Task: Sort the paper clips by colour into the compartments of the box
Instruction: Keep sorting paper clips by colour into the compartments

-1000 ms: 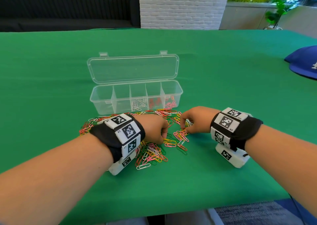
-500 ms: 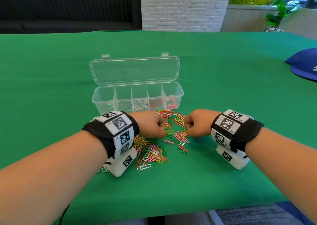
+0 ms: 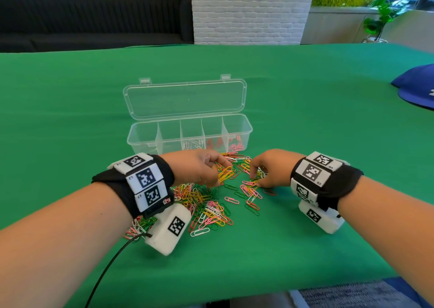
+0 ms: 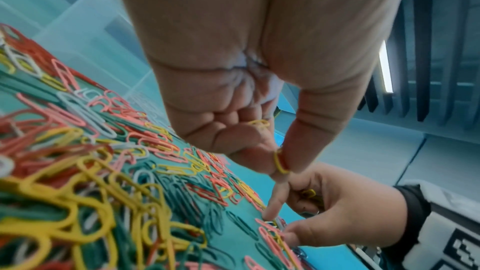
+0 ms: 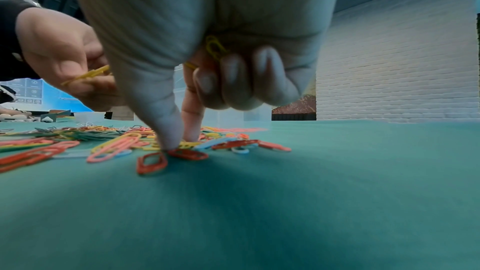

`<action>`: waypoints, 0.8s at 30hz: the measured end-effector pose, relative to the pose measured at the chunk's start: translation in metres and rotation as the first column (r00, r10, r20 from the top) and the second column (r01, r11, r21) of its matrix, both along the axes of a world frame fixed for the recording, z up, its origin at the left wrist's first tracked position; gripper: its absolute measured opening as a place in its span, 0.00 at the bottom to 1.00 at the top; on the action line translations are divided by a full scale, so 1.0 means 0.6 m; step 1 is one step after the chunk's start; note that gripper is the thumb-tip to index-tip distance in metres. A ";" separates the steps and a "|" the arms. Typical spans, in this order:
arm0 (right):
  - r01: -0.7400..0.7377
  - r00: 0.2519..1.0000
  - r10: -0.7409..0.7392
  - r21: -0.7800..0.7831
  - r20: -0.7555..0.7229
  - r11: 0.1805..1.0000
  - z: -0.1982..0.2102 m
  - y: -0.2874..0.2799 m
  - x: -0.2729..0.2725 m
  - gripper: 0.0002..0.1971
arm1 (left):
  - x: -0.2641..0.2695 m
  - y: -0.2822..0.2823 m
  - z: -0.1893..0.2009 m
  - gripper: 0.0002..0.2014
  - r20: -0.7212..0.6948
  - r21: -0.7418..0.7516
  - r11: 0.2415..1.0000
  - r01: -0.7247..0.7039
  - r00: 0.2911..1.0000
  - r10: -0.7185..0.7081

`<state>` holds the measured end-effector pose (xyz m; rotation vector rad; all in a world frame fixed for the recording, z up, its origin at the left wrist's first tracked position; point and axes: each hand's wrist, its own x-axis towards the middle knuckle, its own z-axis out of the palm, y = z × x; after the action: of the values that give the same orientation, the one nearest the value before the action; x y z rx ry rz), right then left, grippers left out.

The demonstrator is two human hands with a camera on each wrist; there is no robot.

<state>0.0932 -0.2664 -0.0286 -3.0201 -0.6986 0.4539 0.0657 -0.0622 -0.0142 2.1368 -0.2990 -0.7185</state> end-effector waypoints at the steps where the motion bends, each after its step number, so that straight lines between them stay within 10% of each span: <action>1: 0.000 1.000 0.000 0.001 -0.007 1.000 -0.001 0.000 0.001 0.10 | 0.000 0.001 -0.001 0.19 -0.008 -0.008 1.000 -0.010 1.000 0.009; 11: 0.049 0.994 -0.047 0.011 -0.102 0.999 0.001 0.002 -0.001 0.05 | -0.004 0.013 -0.011 0.14 -0.160 -0.051 0.964 -0.261 0.955 0.251; 24: 0.109 0.989 -0.098 0.096 -0.109 0.989 0.008 0.004 -0.007 0.12 | -0.016 0.025 0.005 0.15 -0.070 0.154 0.972 -0.177 0.979 0.189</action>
<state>0.0888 -0.2639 -0.0239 -2.8957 -0.5387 0.5497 0.0558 -0.0474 -0.0115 2.2299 -0.0024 -0.7398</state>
